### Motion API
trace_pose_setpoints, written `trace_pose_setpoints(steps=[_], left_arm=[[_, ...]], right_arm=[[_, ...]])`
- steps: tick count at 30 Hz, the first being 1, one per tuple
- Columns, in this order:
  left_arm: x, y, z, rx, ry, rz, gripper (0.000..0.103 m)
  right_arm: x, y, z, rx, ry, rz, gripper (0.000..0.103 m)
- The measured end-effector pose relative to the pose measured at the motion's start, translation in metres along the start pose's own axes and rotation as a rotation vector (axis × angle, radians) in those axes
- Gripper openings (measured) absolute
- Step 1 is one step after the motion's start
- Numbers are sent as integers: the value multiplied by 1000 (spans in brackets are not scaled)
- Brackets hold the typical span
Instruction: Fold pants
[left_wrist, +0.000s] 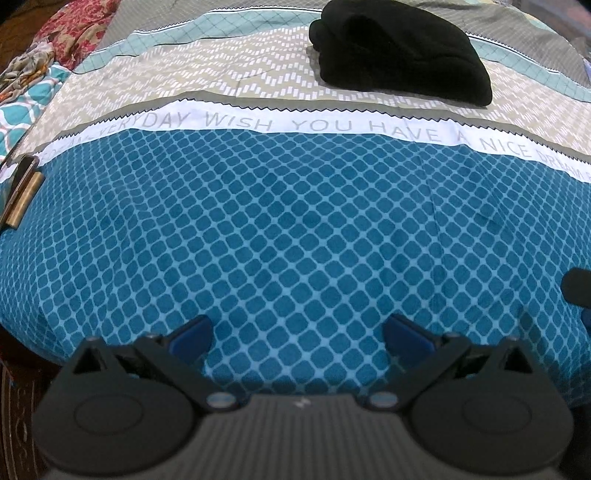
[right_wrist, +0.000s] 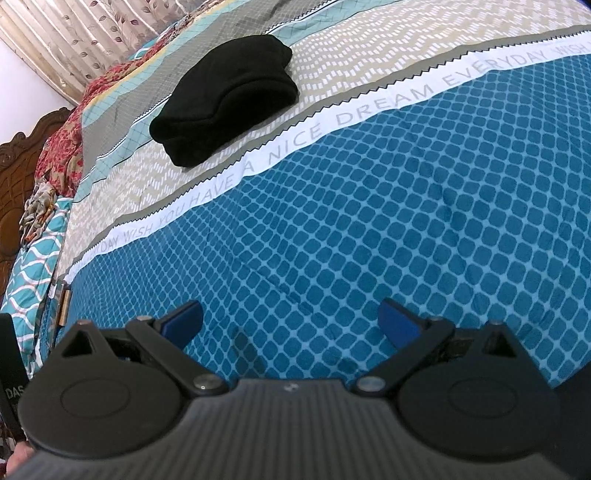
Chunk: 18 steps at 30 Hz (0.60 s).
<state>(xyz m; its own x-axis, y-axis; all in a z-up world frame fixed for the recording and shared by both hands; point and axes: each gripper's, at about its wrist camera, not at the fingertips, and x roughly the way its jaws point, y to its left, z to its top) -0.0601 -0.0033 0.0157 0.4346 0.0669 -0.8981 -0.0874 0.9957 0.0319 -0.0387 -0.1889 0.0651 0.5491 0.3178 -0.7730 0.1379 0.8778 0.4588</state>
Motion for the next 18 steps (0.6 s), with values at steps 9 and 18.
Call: trace_pose_setpoints(steps=[9, 18], left_arm=[[2, 2, 1, 6, 7, -1, 103], [2, 0, 2, 23, 12, -5, 103]], right_arm=[[0, -2, 2, -1, -1, 11, 103], [0, 0, 2, -25, 9, -9, 103]])
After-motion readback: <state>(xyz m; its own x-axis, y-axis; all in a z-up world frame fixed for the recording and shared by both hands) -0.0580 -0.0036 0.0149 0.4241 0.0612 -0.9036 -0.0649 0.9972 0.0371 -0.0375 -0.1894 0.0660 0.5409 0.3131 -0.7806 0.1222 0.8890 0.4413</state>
